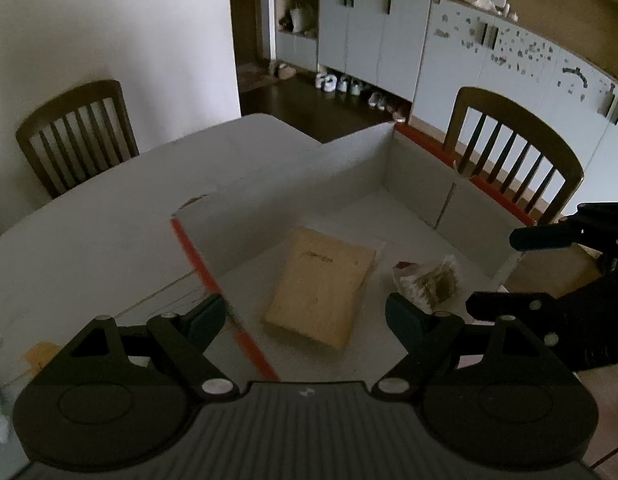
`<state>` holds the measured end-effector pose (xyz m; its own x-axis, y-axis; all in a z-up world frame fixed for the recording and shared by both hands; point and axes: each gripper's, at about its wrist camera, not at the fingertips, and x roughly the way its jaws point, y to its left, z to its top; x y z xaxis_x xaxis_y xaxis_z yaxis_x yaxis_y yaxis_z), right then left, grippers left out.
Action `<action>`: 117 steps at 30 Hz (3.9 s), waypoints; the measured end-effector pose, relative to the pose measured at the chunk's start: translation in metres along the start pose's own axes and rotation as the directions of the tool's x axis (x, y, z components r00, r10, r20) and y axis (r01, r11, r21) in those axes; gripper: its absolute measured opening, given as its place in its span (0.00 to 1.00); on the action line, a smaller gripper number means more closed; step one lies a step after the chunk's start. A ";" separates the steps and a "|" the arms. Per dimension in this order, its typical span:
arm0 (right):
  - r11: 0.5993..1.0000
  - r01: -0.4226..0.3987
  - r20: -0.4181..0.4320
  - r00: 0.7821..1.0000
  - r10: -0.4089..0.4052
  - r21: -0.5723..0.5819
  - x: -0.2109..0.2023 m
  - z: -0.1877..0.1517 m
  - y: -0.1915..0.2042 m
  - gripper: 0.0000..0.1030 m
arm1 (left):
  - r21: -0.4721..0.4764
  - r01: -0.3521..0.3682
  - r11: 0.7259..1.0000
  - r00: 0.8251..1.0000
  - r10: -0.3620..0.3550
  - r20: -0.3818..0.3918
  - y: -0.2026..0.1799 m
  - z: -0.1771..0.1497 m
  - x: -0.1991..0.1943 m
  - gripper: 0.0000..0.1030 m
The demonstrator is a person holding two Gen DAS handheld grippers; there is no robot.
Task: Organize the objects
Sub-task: 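Withdraw both tools from the box toward the remaining table items, then reach the left tool toward the white tissue box and the right tool toward the tape roll, then grasp the white-green tissue pack with the left tool while the right tool grasps the bunny plush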
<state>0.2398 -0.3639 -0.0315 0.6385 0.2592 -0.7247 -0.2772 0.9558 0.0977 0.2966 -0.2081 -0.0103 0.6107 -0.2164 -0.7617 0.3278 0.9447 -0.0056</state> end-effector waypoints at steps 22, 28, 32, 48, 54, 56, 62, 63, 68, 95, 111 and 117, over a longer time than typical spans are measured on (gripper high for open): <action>0.995 -0.038 0.096 0.995 0.030 0.088 -0.024 -0.011 0.092 0.98 | -0.052 0.044 0.998 0.994 -0.038 0.103 0.065 -0.073 -0.085 0.86; 0.994 -0.053 0.110 0.993 0.042 0.094 -0.025 -0.013 0.114 0.99 | -0.074 0.036 0.997 0.993 -0.028 0.113 0.087 -0.089 -0.094 0.89; 0.994 -0.052 0.109 0.993 0.041 0.095 -0.023 -0.014 0.130 1.00 | -0.097 0.037 0.995 0.992 -0.025 0.121 0.103 -0.100 -0.098 0.97; 0.996 -0.058 0.071 0.996 0.053 0.066 -0.007 -0.020 0.189 1.00 | -0.170 -0.031 0.985 0.987 0.057 0.152 0.164 -0.136 -0.112 1.00; 0.997 -0.063 0.052 0.997 0.061 0.040 0.003 -0.021 0.212 0.99 | -0.185 -0.131 0.974 0.980 0.156 0.126 0.190 -0.153 -0.113 1.00; 0.998 -0.062 0.047 0.997 0.061 0.032 0.007 -0.022 0.218 0.99 | -0.212 -0.142 0.967 0.979 0.169 0.116 0.203 -0.158 -0.113 1.00; 0.999 -0.049 0.030 0.998 0.048 0.023 0.024 -0.021 0.229 0.99 | -0.268 -0.202 0.942 0.969 0.232 0.087 0.238 -0.166 -0.108 1.00; 0.999 -0.044 0.025 0.999 0.043 0.019 0.027 -0.021 0.231 0.99 | -0.274 -0.218 0.937 0.965 0.249 0.087 0.243 -0.167 -0.107 1.00; 0.999 -0.042 -0.001 0.999 0.042 0.002 0.045 -0.019 0.241 0.99 | -0.313 -0.284 0.906 0.944 0.322 0.074 0.271 -0.171 -0.101 1.00; 0.981 -0.141 -0.147 0.982 0.121 -0.136 0.128 -0.016 0.296 0.93 | -0.571 -0.310 0.760 0.951 0.236 -0.201 0.394 -0.149 0.000 0.99; 0.966 -0.183 -0.198 0.969 0.146 -0.181 0.161 -0.012 0.313 0.69 | -0.466 -0.332 0.820 0.942 0.265 -0.206 0.383 -0.161 0.012 0.85; 0.965 -0.171 -0.205 0.970 0.129 -0.200 0.164 -0.014 0.316 0.52 | -0.455 -0.324 0.829 0.946 0.269 -0.183 0.383 -0.163 0.007 0.62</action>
<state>0.2472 -0.0212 -0.1294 0.4363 0.3465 -0.8304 -0.5199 0.8503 0.0816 0.3090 0.1928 -0.1234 0.5337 0.0948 -0.8404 -0.2542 0.9657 -0.0525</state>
